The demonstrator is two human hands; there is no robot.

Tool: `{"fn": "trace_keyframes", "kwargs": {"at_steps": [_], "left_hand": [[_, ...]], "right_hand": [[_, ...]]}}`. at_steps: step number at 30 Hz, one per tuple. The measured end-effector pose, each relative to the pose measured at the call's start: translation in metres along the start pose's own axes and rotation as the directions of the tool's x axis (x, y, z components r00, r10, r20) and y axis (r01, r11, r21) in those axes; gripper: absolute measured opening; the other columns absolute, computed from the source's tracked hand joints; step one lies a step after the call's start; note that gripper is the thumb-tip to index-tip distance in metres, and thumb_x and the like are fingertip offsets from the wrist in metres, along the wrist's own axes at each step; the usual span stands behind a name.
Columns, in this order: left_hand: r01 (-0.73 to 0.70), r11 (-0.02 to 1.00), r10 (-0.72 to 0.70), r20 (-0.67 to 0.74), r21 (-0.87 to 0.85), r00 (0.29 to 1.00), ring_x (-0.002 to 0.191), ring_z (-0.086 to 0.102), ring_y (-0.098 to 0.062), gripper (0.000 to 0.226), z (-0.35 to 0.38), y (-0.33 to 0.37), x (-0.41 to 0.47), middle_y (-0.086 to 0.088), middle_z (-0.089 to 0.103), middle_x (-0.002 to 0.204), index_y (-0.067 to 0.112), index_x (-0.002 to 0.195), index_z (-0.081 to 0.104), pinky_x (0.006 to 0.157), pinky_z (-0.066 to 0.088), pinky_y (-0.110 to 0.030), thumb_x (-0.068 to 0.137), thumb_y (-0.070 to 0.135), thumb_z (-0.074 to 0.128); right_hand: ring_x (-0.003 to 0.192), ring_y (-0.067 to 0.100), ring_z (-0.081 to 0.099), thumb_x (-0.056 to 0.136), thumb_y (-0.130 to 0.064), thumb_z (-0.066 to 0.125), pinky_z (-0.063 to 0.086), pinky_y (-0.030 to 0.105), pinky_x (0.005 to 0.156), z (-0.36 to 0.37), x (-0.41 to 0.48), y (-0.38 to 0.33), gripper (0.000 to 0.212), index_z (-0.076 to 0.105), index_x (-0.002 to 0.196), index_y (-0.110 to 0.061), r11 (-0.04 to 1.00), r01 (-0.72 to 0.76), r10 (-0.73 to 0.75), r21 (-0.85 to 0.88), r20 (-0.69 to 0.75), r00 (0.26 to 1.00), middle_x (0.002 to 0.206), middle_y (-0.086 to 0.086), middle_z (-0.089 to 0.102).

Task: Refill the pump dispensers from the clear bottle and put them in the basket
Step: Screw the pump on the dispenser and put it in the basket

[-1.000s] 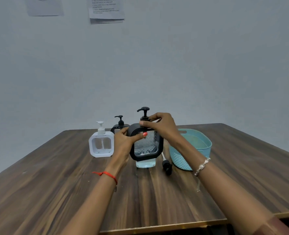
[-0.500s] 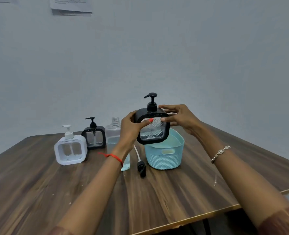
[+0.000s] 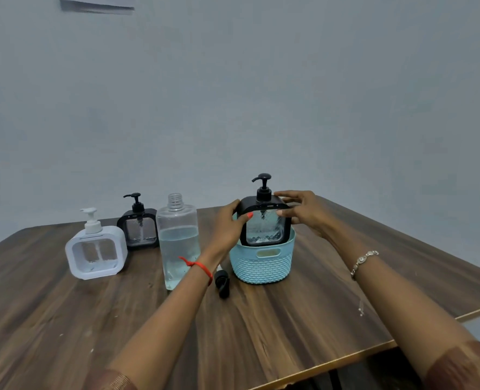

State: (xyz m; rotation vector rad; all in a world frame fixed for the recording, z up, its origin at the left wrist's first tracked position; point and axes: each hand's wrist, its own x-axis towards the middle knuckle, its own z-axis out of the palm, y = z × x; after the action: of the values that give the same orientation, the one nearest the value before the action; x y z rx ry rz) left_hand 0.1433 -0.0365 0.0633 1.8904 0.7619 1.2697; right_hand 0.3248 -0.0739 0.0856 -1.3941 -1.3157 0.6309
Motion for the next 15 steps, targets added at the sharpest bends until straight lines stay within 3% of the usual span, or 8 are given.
{"fn": "trace_keyframes", "kwargs": {"at_steps": [2,4,7,9,12,15], "left_hand": [[0.031,0.999,-0.031,-0.001,0.026,1.000,0.110,0.046,-0.008,0.035,0.004,-0.004,-0.003,0.004,0.051,0.114,0.002,0.129,0.051,0.074,0.038,-0.002,0.095,0.006,0.050],[0.053,0.998,-0.053,0.004,0.044,0.999,0.111,0.047,-0.009,0.035,0.006,-0.012,-0.003,-0.002,0.056,0.122,0.003,0.129,0.052,0.085,0.036,-0.013,0.094,0.008,0.052],[0.101,0.989,-0.101,-0.007,0.107,0.995,0.120,0.050,-0.017,0.035,0.007,-0.021,-0.005,-0.008,0.058,0.129,0.005,0.126,0.056,0.097,0.034,-0.024,0.092,0.011,0.057],[0.128,0.980,-0.126,-0.023,0.153,0.992,0.128,0.045,-0.021,0.037,0.008,-0.027,-0.006,-0.005,0.055,0.133,0.009,0.126,0.057,0.111,0.020,-0.029,0.091,0.018,0.059],[0.155,0.949,-0.142,-0.066,0.275,0.988,0.134,0.037,-0.021,0.033,0.010,-0.029,-0.010,-0.005,0.053,0.135,0.009,0.122,0.059,0.116,0.002,-0.043,0.092,0.022,0.057],[0.155,0.930,-0.141,-0.068,0.333,0.988,0.136,0.035,-0.022,0.034,0.009,-0.028,-0.014,-0.005,0.053,0.136,0.009,0.123,0.059,0.116,-0.005,-0.053,0.091,0.021,0.057]], "right_hand": [[0.116,0.028,0.052,0.080,0.004,0.065,0.050,0.038,0.090,0.002,0.000,0.008,0.047,0.058,0.123,-0.014,0.999,-0.014,0.014,-0.031,0.010,1.000,0.123,0.012,0.055],[0.116,0.025,0.051,0.080,0.002,0.066,0.045,0.039,0.098,0.004,0.001,0.014,0.046,0.058,0.122,-0.015,0.996,-0.013,0.014,-0.085,0.012,1.000,0.119,0.007,0.056],[0.109,0.020,0.052,0.079,-0.001,0.067,0.044,0.034,0.096,0.008,0.000,0.020,0.046,0.058,0.122,-0.017,0.984,-0.021,0.024,-0.176,0.019,1.000,0.118,0.006,0.058],[0.108,0.020,0.053,0.078,-0.002,0.067,0.044,0.034,0.097,0.009,-0.001,0.023,0.047,0.057,0.122,-0.016,0.970,-0.014,0.020,-0.241,0.025,0.999,0.123,0.009,0.058],[0.111,0.021,0.055,0.078,-0.005,0.068,0.043,0.036,0.099,0.011,-0.004,0.025,0.049,0.057,0.123,-0.017,0.945,-0.009,0.021,-0.327,0.035,0.999,0.126,0.009,0.059],[0.111,0.021,0.054,0.078,-0.008,0.069,0.040,0.031,0.093,0.014,-0.007,0.029,0.050,0.056,0.125,-0.016,0.919,-0.019,0.036,-0.395,0.037,0.999,0.124,0.008,0.059]]}}
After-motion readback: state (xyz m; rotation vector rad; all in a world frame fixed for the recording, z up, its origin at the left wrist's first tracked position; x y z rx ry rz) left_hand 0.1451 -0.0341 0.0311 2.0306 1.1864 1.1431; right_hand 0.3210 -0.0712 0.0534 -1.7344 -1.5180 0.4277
